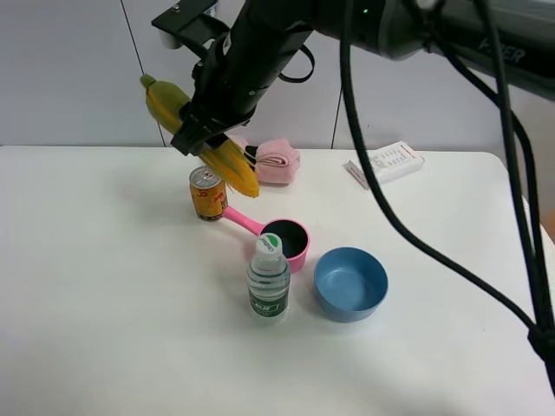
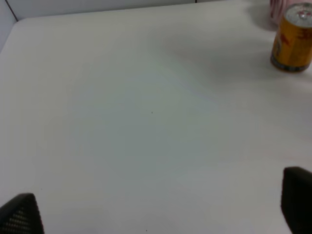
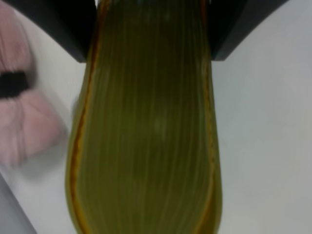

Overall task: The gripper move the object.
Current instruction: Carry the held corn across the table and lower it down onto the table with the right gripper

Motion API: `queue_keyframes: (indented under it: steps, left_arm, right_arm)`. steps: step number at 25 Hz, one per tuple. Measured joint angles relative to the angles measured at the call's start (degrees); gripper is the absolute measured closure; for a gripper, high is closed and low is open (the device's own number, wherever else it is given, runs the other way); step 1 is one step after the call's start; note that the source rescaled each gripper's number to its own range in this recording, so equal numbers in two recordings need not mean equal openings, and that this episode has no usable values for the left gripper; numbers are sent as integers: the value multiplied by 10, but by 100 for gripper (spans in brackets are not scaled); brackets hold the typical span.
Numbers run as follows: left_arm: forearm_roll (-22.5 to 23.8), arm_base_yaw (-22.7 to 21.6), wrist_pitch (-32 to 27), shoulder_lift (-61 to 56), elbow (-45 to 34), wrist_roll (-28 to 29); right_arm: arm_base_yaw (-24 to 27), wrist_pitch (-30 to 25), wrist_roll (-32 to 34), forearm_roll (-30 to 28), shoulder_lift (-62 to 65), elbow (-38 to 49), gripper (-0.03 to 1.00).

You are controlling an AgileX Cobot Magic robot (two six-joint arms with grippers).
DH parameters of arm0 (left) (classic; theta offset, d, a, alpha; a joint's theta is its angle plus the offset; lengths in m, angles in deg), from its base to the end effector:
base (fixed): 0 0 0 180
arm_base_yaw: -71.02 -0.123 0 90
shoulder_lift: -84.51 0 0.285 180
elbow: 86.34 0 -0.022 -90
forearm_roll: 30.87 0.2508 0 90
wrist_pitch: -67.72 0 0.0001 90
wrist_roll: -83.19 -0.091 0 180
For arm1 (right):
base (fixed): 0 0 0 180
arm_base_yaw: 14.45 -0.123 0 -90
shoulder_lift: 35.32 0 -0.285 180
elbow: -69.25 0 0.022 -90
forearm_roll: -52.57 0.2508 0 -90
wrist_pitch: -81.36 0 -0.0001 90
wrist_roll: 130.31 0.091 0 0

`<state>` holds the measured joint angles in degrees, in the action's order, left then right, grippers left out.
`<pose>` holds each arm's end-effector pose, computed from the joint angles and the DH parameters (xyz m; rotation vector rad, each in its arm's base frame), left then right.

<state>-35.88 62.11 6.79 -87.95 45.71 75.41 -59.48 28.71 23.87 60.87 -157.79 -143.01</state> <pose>-0.0059 -0.0080 0.2803 -0.0151 2.0297 0.0793 0.3168 0.3319 0.3127 -1.4031 2.0791 0.3197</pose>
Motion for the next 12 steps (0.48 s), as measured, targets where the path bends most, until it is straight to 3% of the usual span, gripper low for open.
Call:
queue_keyframes:
  steps: [6, 12]
  left_arm:
    - [0, 0, 0, 0, 0, 0]
    - [0, 0, 0, 0, 0, 0]
  right_arm:
    - [-39, 17, -16, 3, -18, -6, 97]
    - [-44, 39, -18, 15, -57, -18, 97]
